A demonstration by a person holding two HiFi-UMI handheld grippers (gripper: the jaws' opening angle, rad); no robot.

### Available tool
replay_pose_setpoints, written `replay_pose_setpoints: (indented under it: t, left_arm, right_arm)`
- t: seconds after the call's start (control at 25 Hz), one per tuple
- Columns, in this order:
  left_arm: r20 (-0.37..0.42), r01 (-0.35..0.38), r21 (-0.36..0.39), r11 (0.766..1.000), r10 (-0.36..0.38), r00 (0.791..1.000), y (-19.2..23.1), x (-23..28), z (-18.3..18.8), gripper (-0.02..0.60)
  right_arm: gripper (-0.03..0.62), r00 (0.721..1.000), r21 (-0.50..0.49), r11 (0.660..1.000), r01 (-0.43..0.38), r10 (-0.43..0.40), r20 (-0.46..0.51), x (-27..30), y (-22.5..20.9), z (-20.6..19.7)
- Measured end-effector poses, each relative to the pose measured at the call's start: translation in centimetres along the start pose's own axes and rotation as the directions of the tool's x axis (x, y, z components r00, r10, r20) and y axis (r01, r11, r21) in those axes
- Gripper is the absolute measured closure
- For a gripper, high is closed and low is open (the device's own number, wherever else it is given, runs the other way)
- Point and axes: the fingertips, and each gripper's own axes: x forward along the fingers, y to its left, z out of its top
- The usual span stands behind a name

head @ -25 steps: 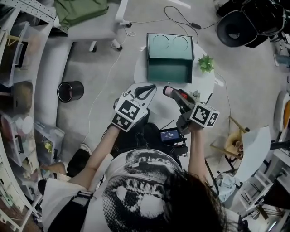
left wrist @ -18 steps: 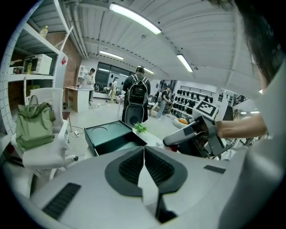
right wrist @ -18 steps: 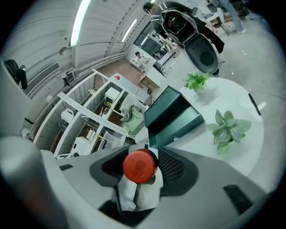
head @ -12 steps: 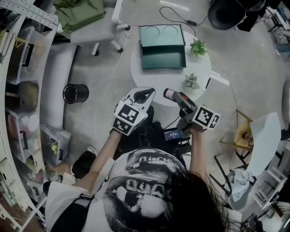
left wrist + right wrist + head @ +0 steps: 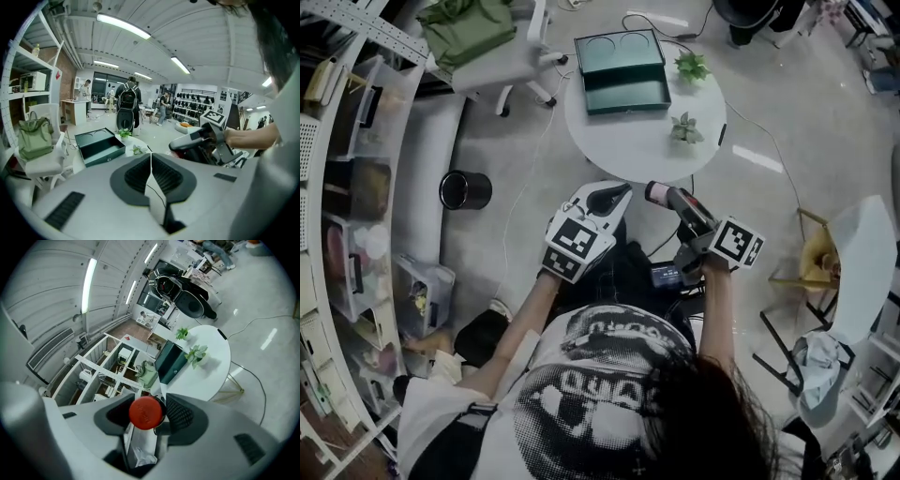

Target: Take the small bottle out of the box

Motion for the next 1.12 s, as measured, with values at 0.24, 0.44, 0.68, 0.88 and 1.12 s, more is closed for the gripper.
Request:
replay_pose_setpoints:
  t: [0.24, 0.44, 0.68, 0.88, 1.12]
  left_arm:
    - [-0.024, -0.014, 0.007, 1.0, 0.014, 1.0, -3.0, -2.4, -1.9, 0.568]
    - [-0.015, -0.021, 0.013, 1.0, 0.022, 1.0, -5.0, -3.6, -2.4, 0.568]
    - [-0.009, -0.012, 0.017, 1.0, 0.012, 1.0, -7.2, -4.9, -3.0, 0.568]
    - [0.003, -0.013, 0.027, 1.0, 0.013, 1.0, -7.7, -5.6, -3.0, 0.568]
    - [0.019, -0.023, 0.021, 1.0, 0.022, 1.0, -7.7, -6.1, -3.2, 0.568]
  right_arm:
    - [0.384, 0.999, 0.04, 0.999, -0.024, 0.023, 0.024, -2.9, 0.2, -3.0]
    - [0.384, 0.999, 0.059, 0.997, -0.041, 0.039, 0.03, -4.7, 0.2, -4.9]
    - [0.384, 0.997, 0.081, 0.995, -0.063, 0.059, 0.041, -6.0, 0.7, -6.3]
    - [0.384, 0.995, 0.102, 0.991, -0.084, 0.078, 0.056, -6.4, 1.1, -6.6]
    - [0.384, 0.994, 0.112, 0.989, -0.093, 0.086, 0.067, -6.6, 1.5, -6.7]
